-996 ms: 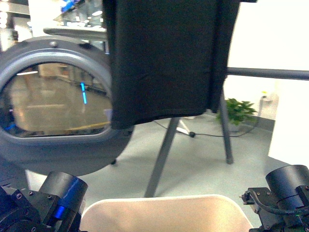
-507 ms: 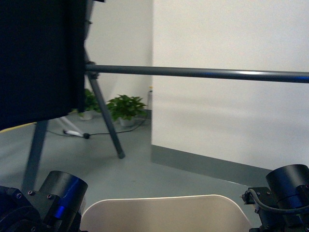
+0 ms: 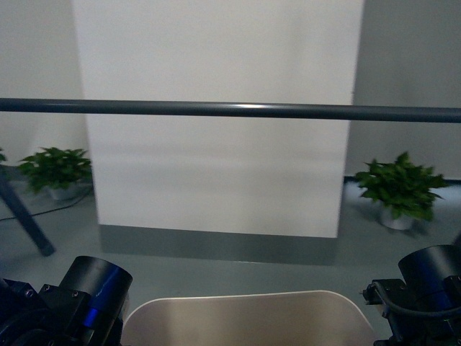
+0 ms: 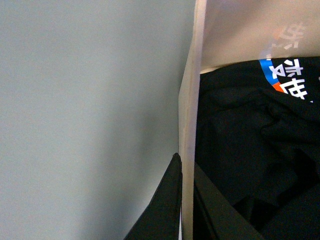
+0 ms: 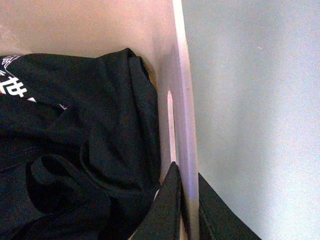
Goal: Move hamper under clothes hanger
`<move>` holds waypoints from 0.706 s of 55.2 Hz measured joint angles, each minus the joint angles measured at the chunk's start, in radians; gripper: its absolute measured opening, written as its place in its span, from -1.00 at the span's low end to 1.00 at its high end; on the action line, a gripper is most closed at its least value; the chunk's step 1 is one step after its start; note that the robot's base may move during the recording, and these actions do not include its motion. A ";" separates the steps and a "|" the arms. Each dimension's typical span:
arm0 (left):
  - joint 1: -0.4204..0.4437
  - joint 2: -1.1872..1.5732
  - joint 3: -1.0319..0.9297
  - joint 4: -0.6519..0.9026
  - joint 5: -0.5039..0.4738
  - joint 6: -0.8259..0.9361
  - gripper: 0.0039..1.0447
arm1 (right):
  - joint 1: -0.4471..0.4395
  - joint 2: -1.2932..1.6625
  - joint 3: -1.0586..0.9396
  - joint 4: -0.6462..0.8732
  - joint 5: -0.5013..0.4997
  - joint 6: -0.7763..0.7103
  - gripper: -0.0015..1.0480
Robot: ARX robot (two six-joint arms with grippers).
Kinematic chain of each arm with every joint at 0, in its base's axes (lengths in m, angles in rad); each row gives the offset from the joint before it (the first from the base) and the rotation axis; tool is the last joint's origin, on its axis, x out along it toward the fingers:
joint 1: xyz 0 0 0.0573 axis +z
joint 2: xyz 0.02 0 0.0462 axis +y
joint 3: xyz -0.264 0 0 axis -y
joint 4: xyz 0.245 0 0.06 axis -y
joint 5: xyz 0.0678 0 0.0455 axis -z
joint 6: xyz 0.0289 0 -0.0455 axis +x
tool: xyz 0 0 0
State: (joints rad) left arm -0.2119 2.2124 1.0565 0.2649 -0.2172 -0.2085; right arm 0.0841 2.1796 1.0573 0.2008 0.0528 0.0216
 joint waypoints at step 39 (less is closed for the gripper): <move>-0.001 0.000 0.002 0.001 -0.003 0.000 -0.93 | 0.008 -0.001 0.005 -0.023 0.034 0.027 -0.94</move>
State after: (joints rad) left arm -0.2131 2.2124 1.0584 0.2657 -0.2199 -0.2085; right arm 0.0921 2.1784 1.0622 0.1780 0.0868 0.0486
